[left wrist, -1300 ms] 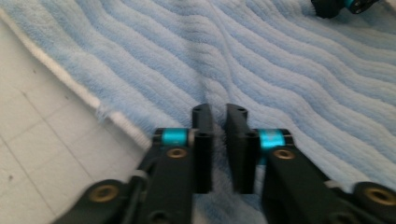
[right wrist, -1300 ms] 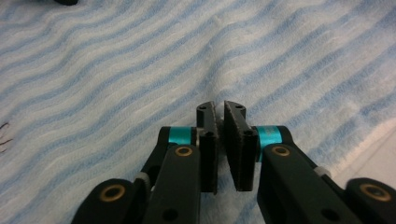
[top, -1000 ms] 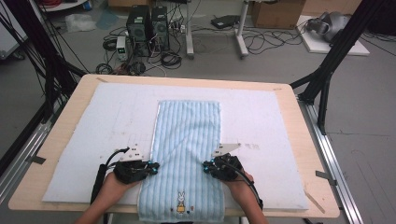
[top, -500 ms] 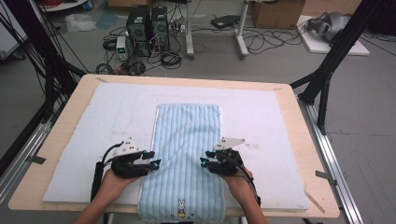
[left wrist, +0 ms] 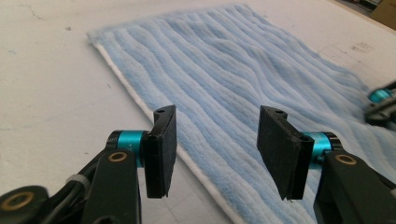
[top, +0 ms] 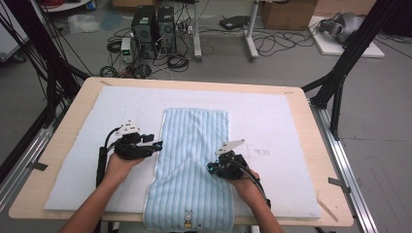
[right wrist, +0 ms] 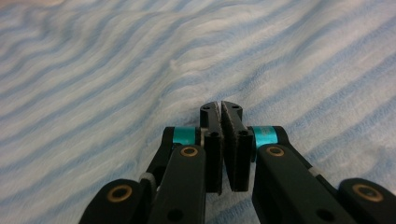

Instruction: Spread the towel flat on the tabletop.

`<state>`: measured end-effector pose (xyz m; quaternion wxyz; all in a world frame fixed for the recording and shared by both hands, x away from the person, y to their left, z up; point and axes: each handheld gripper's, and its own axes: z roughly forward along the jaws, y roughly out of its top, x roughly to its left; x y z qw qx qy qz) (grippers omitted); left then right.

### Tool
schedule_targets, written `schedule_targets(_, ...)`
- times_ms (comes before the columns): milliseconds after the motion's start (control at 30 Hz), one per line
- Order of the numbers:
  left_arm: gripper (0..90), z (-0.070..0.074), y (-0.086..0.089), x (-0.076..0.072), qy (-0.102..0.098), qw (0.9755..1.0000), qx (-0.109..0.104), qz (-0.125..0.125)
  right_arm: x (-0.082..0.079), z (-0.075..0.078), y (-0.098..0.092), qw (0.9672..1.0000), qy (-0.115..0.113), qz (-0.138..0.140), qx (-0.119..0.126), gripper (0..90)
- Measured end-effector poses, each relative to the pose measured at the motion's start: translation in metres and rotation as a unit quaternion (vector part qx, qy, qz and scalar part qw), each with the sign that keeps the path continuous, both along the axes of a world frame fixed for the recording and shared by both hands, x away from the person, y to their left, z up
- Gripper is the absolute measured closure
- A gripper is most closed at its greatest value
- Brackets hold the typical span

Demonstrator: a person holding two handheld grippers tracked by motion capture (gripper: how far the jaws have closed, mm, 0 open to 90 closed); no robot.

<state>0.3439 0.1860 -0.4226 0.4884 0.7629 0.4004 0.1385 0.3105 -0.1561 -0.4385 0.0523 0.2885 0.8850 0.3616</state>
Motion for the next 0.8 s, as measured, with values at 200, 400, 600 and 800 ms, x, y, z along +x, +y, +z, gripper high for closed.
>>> schedule_targets(200,48.1,-0.003,-0.003,0.023,0.004,0.9998,0.002,0.017,0.003,0.002,-0.008,0.9995,-0.003,0.016,0.027,69.5)
schedule_targets(400,48.5,-0.011,-0.007,0.062,0.021,0.9988,0.013,0.042,0.026,0.002,-0.029,0.9937,-0.043,-0.072,0.075,65.0)
schedule_targets(600,48.8,-0.018,-0.014,0.099,0.040,0.9967,0.016,0.069,0.039,0.004,-0.045,0.9881,-0.057,-0.116,0.084,64.9)
schedule_targets(800,53.3,-0.025,-0.026,0.117,0.050,0.9934,0.027,0.099,0.045,0.003,-0.050,0.9853,-0.061,-0.141,0.075,63.4)
